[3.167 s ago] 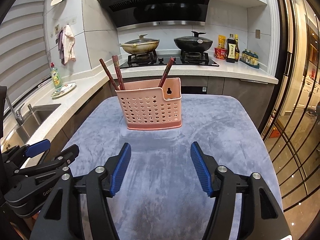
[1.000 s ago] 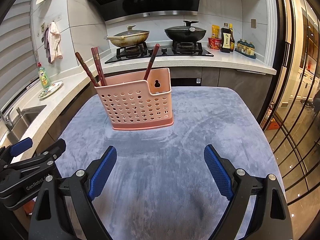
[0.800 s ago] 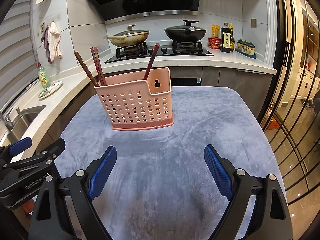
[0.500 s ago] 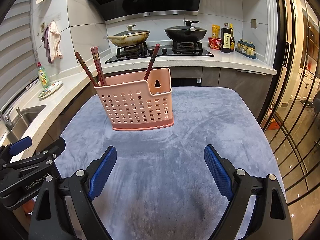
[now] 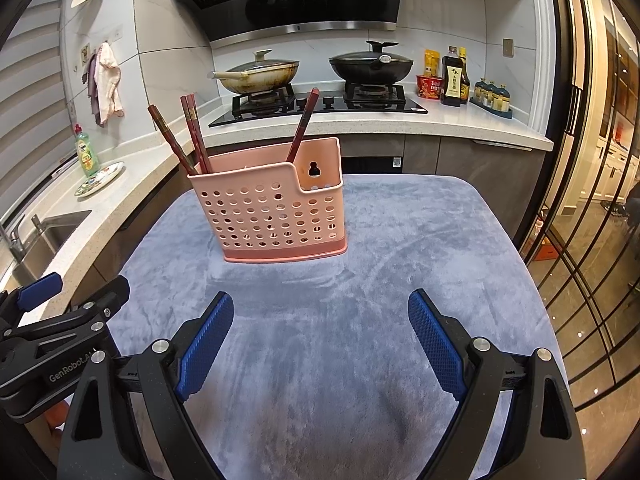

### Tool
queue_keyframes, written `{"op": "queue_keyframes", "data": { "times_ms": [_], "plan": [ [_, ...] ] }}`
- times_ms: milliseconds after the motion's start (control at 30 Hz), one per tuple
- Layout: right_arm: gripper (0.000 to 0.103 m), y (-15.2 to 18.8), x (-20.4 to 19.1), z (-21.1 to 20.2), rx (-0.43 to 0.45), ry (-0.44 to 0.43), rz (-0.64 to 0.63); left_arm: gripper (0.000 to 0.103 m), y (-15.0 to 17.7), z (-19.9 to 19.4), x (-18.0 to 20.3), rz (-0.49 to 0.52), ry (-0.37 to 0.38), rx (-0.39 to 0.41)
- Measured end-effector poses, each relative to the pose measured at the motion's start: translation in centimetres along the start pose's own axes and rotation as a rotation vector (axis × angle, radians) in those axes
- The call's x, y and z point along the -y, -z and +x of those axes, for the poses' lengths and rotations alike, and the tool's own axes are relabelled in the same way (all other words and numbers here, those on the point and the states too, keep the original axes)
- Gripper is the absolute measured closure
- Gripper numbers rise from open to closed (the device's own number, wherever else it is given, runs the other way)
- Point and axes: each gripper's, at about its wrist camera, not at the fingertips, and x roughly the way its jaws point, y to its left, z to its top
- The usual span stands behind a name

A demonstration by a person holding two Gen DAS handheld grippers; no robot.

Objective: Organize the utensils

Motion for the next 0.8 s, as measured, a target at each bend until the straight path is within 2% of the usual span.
{"op": "queue_keyframes", "data": {
  "times_ms": [800],
  "plan": [
    [0.018,-0.6,0.2,1.0,-0.006,0.005,-0.002,0.011,-0.6,1.2,0.3,0.002,-0.019,0.025]
  ]
}}
